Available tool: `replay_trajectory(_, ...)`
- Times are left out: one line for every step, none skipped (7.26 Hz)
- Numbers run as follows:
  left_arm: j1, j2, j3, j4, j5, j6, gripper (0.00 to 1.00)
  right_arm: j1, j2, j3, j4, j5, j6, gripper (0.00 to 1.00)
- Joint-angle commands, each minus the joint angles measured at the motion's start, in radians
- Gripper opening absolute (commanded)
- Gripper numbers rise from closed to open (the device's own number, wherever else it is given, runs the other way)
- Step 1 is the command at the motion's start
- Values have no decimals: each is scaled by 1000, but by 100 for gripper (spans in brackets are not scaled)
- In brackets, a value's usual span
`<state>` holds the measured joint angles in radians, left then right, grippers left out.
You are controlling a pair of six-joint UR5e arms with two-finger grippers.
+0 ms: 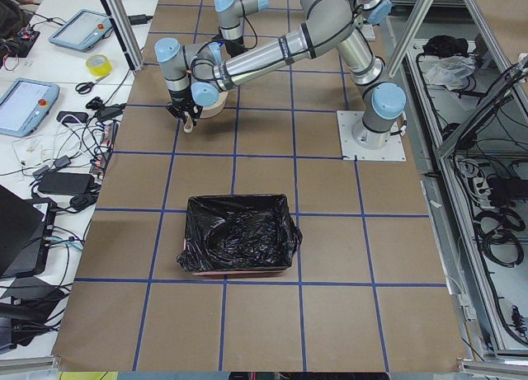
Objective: Sweep and dump trash into bin
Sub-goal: 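Sweep the items toward the dustpan with the right gripper's brush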
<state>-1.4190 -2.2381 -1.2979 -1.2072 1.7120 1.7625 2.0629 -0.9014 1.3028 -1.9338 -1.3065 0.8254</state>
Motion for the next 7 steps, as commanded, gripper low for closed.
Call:
replay_trajectory(0,0,0,0,-2,2,0,29,30,-23,-55,36,38,0)
replay_trajectory(0,0,0,0,-2,0,0,29,41,-33,-89,56,44,0)
replay_trajectory(0,2,0,0,-2,2,0,32,45,-45,-89,58,50,0)
replay_trajectory(0,0,0,0,-2,2,0,37,45,-60,-93,62,75,0)
replay_trajectory(0,0,0,0,-3,2,0,43,47,-79,-97,108,101,0)
replay_trajectory(0,0,0,0,-5,2,0,48,45,-94,-109,124,122,0)
replay_trajectory(0,0,0,0,-5,2,0,57,45,-117,-114,147,171,0)
